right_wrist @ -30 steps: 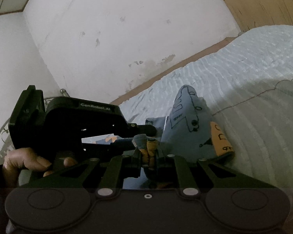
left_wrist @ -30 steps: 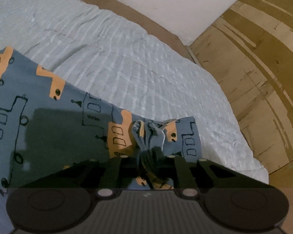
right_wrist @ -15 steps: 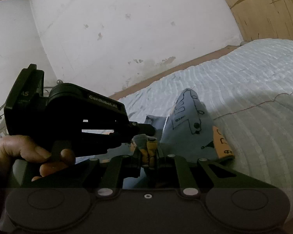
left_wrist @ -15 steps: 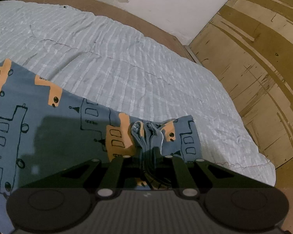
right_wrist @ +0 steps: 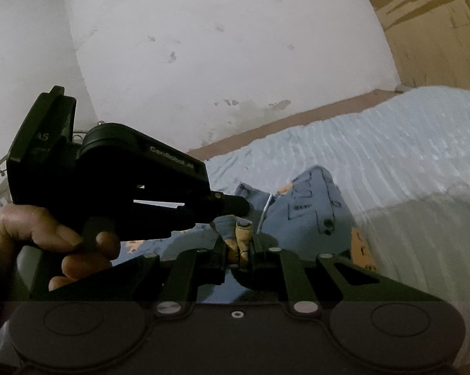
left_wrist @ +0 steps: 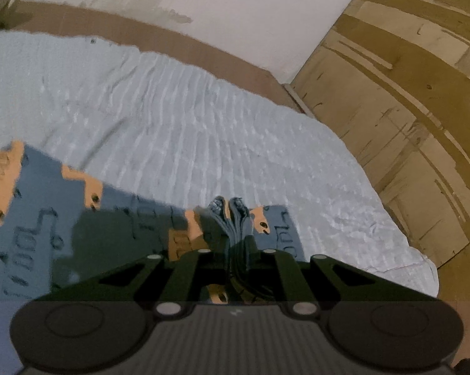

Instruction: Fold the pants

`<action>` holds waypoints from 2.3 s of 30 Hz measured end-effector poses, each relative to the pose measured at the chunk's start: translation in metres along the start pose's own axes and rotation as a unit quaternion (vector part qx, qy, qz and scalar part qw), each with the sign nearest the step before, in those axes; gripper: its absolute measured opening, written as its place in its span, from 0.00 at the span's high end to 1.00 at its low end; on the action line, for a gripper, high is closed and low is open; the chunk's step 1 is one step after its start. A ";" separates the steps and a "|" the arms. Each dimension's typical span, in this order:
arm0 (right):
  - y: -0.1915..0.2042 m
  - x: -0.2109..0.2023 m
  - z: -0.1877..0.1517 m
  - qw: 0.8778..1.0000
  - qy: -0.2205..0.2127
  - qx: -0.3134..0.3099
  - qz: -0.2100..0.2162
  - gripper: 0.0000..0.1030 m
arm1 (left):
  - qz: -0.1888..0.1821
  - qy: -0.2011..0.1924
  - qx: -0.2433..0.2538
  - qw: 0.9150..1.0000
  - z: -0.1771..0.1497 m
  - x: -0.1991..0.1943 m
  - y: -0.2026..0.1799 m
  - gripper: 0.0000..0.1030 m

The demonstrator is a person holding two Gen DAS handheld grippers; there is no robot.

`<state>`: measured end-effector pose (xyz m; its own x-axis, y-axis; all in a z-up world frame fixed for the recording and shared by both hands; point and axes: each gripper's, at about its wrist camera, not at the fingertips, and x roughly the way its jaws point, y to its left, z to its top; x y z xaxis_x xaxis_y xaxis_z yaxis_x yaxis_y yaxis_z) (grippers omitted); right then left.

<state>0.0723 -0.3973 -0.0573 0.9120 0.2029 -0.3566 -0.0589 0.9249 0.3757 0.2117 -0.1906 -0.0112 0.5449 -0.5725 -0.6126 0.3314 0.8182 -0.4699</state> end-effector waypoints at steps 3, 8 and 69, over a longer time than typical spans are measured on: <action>0.008 -0.001 0.007 1.000 -0.003 -0.007 0.012 0.86 | 0.007 -0.003 0.010 1.000 0.009 -0.015 0.004 0.92; 0.032 0.005 0.016 0.999 0.008 -0.023 0.041 0.86 | 0.022 -0.009 0.009 1.000 0.017 -0.043 0.024 0.92; 0.017 0.073 0.001 0.963 0.088 -0.206 -0.149 0.04 | 0.252 -0.072 0.061 0.963 -0.059 -0.088 0.115 0.22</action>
<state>0.1380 -0.3672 -0.0765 0.8324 -0.0732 -0.5494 0.0051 0.9922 -0.1244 0.1566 -0.0490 -0.0487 0.7589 -0.0952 -0.6442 0.0800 0.9954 -0.0527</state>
